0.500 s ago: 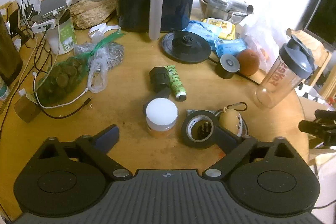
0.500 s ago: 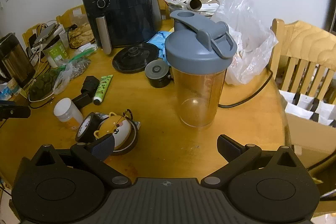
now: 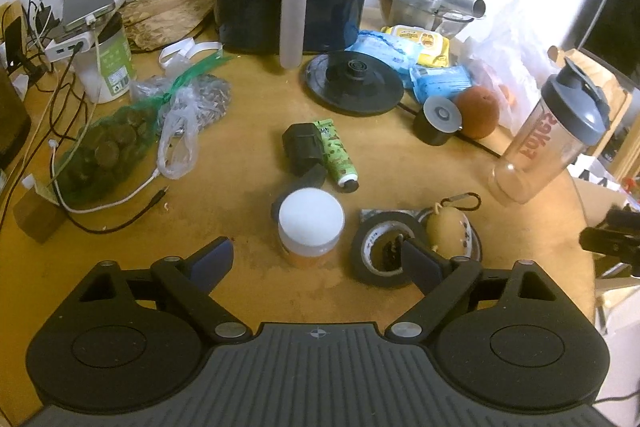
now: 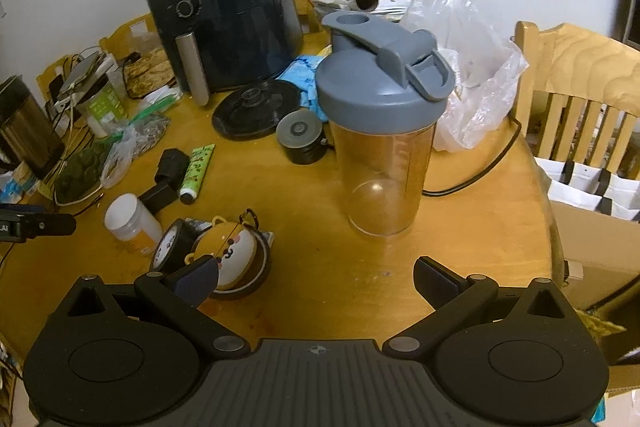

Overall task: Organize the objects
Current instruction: 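Close the left gripper around the white-lidded jar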

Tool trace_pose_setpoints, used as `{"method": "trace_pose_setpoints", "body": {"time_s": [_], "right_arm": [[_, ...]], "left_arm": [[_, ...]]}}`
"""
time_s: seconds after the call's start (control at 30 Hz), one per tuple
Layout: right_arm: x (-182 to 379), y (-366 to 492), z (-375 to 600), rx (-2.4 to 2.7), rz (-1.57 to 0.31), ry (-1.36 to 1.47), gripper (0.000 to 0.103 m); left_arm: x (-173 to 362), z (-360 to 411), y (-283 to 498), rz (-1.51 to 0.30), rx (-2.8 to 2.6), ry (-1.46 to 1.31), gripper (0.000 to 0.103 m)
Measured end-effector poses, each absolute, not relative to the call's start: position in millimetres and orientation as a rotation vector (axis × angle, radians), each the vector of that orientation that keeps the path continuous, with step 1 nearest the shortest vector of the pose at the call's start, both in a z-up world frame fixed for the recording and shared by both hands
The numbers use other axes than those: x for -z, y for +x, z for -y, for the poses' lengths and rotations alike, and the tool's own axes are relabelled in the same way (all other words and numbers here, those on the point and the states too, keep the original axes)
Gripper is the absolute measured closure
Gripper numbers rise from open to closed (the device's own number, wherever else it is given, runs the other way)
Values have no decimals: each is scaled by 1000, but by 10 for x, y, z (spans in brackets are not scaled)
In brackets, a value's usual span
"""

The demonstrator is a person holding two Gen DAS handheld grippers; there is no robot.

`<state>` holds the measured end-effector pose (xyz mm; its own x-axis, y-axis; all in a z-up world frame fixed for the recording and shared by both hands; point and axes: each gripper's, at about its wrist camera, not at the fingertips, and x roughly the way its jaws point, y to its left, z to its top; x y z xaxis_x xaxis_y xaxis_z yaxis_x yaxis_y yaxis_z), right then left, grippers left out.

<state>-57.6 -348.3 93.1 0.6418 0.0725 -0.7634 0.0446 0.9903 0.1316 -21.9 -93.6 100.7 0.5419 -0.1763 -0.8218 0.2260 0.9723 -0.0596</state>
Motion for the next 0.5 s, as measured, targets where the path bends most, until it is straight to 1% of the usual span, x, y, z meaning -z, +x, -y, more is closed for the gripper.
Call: {"method": "trace_pose_setpoints", "body": {"time_s": [0.5], "right_arm": [[-904,-662,3561,66,-899,173,0]], "left_arm": [[-847,1020,-18,-956,324,127,12]]}}
